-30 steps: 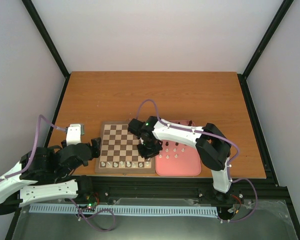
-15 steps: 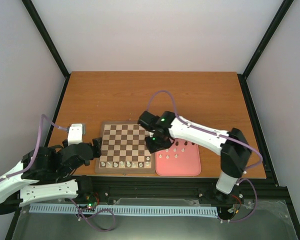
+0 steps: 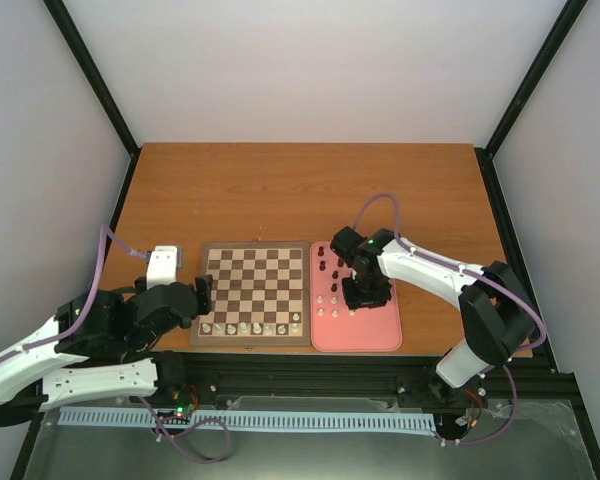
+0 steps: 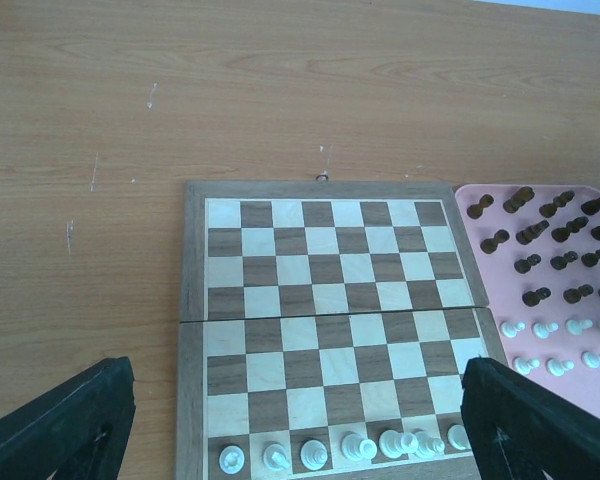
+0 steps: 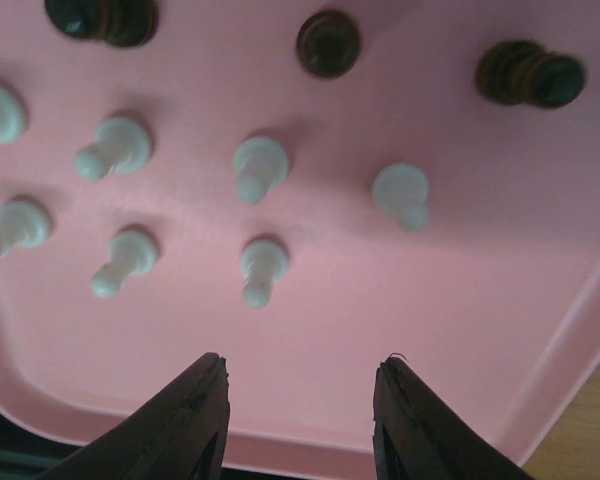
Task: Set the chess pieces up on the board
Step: Pick up the chess piece from the storage box, then place the chess piece on the chessboard.
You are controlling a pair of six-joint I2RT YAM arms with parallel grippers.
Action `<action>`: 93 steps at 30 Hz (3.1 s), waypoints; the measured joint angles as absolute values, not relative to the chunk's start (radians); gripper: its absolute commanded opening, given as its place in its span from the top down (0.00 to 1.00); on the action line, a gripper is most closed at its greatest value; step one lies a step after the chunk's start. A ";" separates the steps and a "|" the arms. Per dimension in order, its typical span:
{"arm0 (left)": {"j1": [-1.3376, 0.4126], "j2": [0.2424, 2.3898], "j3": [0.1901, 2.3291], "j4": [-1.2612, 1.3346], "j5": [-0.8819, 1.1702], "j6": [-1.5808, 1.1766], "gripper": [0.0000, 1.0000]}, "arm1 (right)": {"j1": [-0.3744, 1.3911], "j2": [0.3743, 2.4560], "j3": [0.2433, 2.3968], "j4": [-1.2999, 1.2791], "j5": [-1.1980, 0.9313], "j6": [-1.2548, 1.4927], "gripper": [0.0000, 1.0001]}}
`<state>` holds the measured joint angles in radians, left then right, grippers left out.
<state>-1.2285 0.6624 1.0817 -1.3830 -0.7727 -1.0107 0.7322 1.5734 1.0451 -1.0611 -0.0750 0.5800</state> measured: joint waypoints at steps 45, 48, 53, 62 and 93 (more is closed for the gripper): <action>-1.229 0.675 1.082 -1.384 -0.770 -1.021 0.00 | 0.644 1.678 1.024 -0.942 0.018 0.472 0.97; -1.229 0.675 1.082 -1.384 -0.770 -1.021 0.00 | 0.644 1.672 1.024 -0.949 0.030 0.472 0.97; -1.229 0.675 1.082 -1.383 -0.769 -1.019 0.00 | 0.645 1.600 1.031 -1.001 0.037 0.488 0.97; -1.229 0.666 1.072 -1.378 -0.758 -1.019 0.00 | 0.797 1.555 1.292 -1.136 0.006 0.553 0.97; -1.229 0.610 1.068 -1.386 -0.755 -1.018 0.00 | 1.088 2.015 1.621 -1.106 -0.152 0.591 0.97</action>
<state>-1.2285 0.6098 1.0683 -1.3861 -0.7551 -1.0180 1.0882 2.0148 1.6211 -1.1061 -0.1524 0.5907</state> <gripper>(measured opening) 0.998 0.042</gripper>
